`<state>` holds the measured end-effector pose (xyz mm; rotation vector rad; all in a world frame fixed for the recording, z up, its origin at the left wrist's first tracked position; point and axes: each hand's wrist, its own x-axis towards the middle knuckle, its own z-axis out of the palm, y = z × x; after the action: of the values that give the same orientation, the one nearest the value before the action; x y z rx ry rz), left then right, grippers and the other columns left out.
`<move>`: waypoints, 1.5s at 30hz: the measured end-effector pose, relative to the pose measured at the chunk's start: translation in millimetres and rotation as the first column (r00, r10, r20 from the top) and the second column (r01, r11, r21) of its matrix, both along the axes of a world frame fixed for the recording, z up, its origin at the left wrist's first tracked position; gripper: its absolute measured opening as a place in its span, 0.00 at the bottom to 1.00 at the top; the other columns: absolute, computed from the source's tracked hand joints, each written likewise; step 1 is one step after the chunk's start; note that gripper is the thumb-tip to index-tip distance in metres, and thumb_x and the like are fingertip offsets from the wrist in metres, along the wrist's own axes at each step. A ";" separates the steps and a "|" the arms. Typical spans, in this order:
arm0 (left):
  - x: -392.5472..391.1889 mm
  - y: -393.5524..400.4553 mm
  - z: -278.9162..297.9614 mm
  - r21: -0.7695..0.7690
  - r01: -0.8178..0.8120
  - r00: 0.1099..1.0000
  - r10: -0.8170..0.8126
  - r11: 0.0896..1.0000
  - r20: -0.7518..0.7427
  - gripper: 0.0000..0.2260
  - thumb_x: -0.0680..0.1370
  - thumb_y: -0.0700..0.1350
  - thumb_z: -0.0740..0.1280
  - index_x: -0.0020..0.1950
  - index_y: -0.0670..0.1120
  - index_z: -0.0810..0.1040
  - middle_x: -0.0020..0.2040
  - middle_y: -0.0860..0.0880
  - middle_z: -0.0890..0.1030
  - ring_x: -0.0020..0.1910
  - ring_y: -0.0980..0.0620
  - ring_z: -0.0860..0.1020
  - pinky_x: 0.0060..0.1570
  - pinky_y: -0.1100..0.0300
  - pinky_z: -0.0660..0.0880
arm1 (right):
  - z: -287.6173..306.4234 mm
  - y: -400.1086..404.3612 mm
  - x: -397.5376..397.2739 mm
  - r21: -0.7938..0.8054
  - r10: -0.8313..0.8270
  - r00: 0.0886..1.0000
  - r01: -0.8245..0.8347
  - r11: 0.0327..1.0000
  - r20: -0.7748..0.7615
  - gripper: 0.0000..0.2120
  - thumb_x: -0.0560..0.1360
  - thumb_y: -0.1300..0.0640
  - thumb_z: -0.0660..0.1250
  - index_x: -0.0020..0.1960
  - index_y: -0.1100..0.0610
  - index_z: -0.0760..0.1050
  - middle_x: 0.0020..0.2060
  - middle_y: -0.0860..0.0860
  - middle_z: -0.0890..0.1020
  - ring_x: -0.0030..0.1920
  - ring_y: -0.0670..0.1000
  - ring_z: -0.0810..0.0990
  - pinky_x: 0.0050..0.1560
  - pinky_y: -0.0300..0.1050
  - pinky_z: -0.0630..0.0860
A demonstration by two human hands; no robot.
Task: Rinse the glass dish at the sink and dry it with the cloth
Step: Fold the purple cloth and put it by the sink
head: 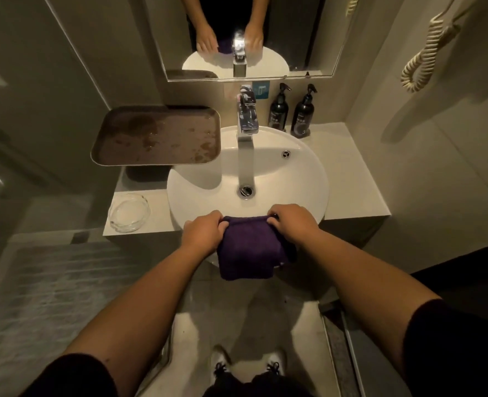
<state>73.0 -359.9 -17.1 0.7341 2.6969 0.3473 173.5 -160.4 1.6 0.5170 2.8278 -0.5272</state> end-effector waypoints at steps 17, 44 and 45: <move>36.9 -30.7 -7.2 -0.126 0.542 0.799 -0.556 0.831 -0.229 0.23 0.76 0.61 0.58 0.66 0.50 0.73 0.62 0.51 0.79 0.60 0.50 0.77 0.61 0.50 0.69 | -28.1 -20.1 54.2 0.178 0.441 0.895 -0.424 0.888 -0.069 0.24 0.76 0.40 0.65 0.68 0.50 0.71 0.63 0.50 0.79 0.62 0.51 0.77 0.66 0.49 0.71; 57.3 -87.5 25.7 -0.070 -0.069 0.946 0.043 0.995 -0.321 0.34 0.79 0.62 0.58 0.79 0.46 0.57 0.79 0.45 0.60 0.78 0.46 0.56 0.76 0.47 0.51 | 20.8 -51.3 2.1 0.154 0.480 0.864 -0.458 0.875 -0.155 0.36 0.78 0.33 0.53 0.79 0.52 0.56 0.78 0.51 0.61 0.77 0.55 0.59 0.77 0.52 0.52; 54.3 -94.0 27.9 -0.066 -0.090 0.946 0.064 0.994 -0.317 0.34 0.79 0.62 0.57 0.79 0.45 0.55 0.79 0.45 0.58 0.79 0.46 0.54 0.76 0.47 0.50 | 22.5 -58.1 -6.1 0.142 0.486 0.859 -0.467 0.873 -0.159 0.35 0.78 0.33 0.54 0.79 0.52 0.56 0.78 0.51 0.61 0.77 0.55 0.59 0.77 0.52 0.54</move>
<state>127.3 -453.9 10.7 0.7141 3.0256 0.1480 167.3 -218.5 24.1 -0.2452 3.0129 -0.3506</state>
